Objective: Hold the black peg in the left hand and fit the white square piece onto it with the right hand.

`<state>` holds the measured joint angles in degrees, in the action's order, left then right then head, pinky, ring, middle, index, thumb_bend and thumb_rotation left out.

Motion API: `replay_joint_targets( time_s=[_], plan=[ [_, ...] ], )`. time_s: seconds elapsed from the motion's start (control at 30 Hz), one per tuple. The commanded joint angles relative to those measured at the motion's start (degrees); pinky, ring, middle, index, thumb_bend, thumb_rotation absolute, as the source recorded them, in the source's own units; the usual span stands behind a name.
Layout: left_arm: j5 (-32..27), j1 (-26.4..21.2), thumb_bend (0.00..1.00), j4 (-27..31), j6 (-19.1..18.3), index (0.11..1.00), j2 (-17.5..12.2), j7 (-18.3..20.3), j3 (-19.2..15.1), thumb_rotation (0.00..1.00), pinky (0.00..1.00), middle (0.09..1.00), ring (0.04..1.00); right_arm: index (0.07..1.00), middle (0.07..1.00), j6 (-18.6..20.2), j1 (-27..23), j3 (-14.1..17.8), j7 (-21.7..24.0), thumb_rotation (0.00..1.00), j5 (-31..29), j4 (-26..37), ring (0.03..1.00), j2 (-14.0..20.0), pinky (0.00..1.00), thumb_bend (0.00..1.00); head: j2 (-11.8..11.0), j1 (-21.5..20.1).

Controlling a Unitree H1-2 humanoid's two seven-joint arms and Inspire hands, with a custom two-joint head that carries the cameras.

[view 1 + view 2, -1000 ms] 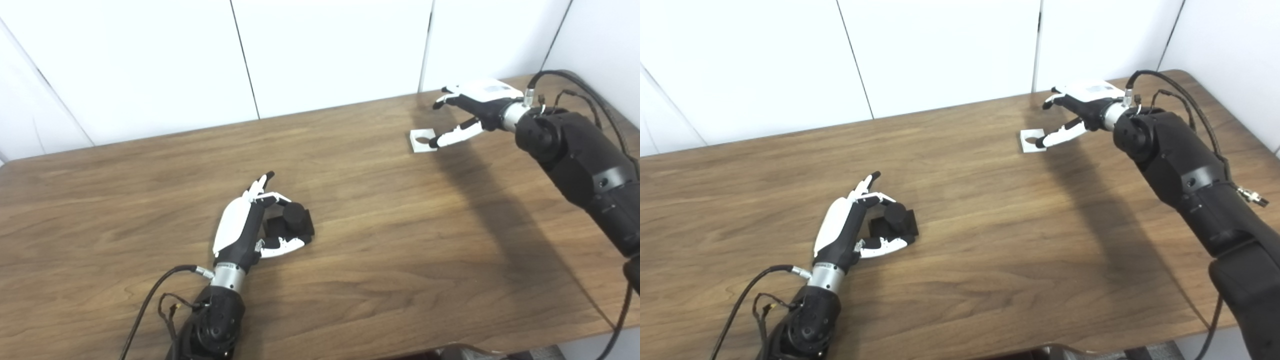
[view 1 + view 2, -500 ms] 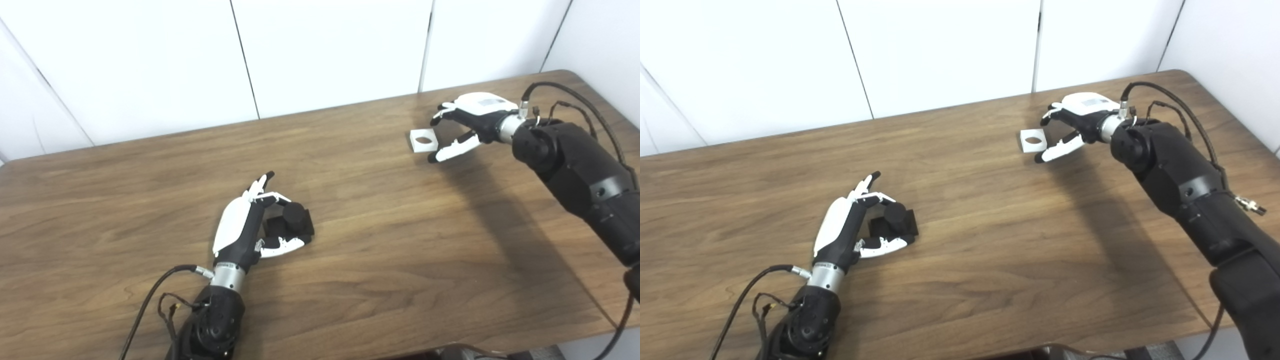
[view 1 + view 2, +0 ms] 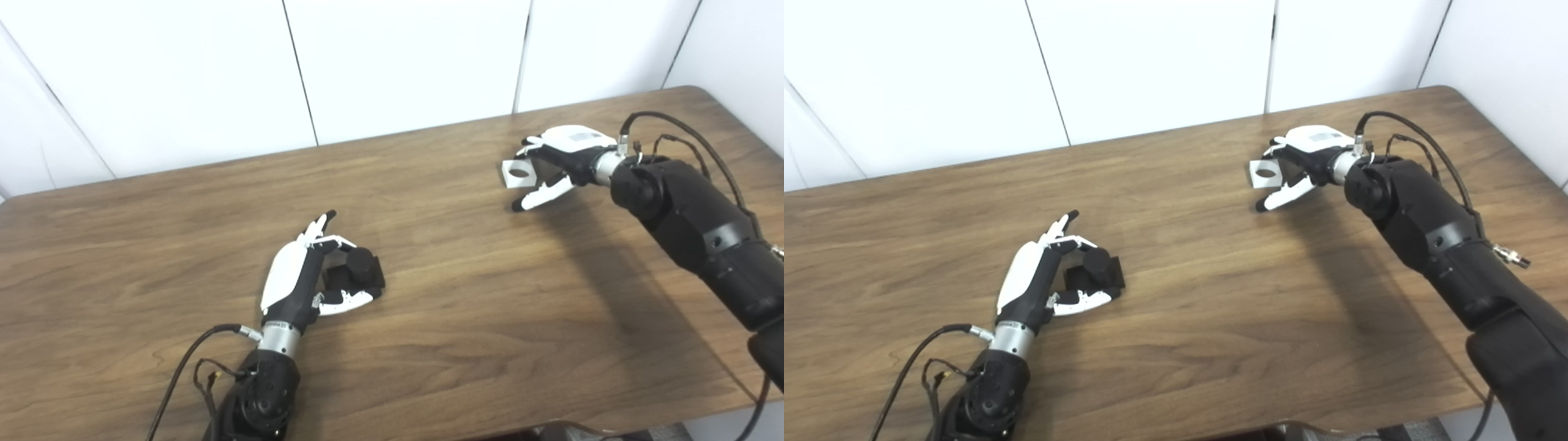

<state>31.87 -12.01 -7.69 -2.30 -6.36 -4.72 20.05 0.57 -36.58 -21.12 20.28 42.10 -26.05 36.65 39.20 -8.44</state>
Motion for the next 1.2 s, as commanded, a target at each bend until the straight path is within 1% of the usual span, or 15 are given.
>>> replay_joint_targets(
  time_s=[0.0, 0.27, 0.37, 0.53, 0.6, 0.8, 1.07, 1.17],
  plan=[
    [2.17, 0.91, 0.52, -0.75, -2.99, 0.495, -0.62, 1.25, 0.22, 0.08, 1.00, 0.993, 1.000, 0.850, 0.973, -2.04, -2.65, -0.10, -1.56, 0.64, 0.05, -0.57, 0.992, 0.04, 0.95, 0.79, 0.08, -0.02],
    [2.37, 1.38, 0.52, -0.24, -3.02, 0.494, -0.69, 0.81, 0.10, 0.08, 1.00, 0.987, 1.000, 0.837, 0.967, -3.33, -3.30, -0.41, -2.58, 0.62, -0.08, -2.38, 0.986, -0.52, 0.95, 0.78, 0.31, 0.31],
    [2.13, 1.51, 0.52, 0.18, -3.37, 0.494, -0.82, 1.15, -0.08, 0.08, 1.00, 0.988, 1.000, 0.830, 0.960, -3.85, -3.60, -0.67, -2.98, 0.62, 0.11, -2.77, 0.983, -0.40, 0.94, 0.77, 0.43, 0.21],
    [1.83, 1.53, 0.52, 0.18, -3.08, 0.494, -1.18, 1.23, -0.24, 0.08, 1.00, 0.989, 1.000, 0.828, 0.954, -4.01, -4.50, -0.99, -2.94, 0.59, 0.32, -3.91, 0.992, 0.07, 0.98, 0.75, 0.47, 0.38],
    [1.90, 1.59, 0.52, 0.65, -3.79, 0.495, -1.22, 1.65, -0.26, 0.08, 1.00, 0.990, 1.000, 0.831, 0.956, -4.15, -4.91, -1.13, -2.85, 0.58, 0.49, -4.41, 0.993, 0.38, 0.98, 0.75, 0.55, 0.51],
    [1.81, 1.85, 0.52, 0.99, -3.89, 0.495, -1.43, 1.63, -0.30, 0.08, 1.00, 0.990, 1.000, 0.816, 0.944, -5.84, -5.84, -1.49, -3.84, 0.55, 0.54, -6.09, 0.980, 0.77, 0.96, 0.74, 0.78, 0.62],
    [1.83, 2.22, 0.52, 1.31, -3.82, 0.495, -1.56, 1.64, -0.30, 0.08, 1.00, 0.994, 1.000, 0.805, 0.939, -6.10, -5.99, -1.29, -3.83, 0.52, 0.21, -5.96, 0.979, 0.67, 0.98, 0.72, 1.05, 0.81],
    [1.76, 2.42, 0.52, 1.56, -3.96, 0.495, -1.58, 1.72, -0.35, 0.08, 1.00, 0.993, 1.000, 0.800, 0.932, -6.67, -6.06, -1.37, -4.31, 0.52, 0.28, -6.32, 0.969, 0.61, 0.97, 0.72, 1.17, 0.91]
  ],
)
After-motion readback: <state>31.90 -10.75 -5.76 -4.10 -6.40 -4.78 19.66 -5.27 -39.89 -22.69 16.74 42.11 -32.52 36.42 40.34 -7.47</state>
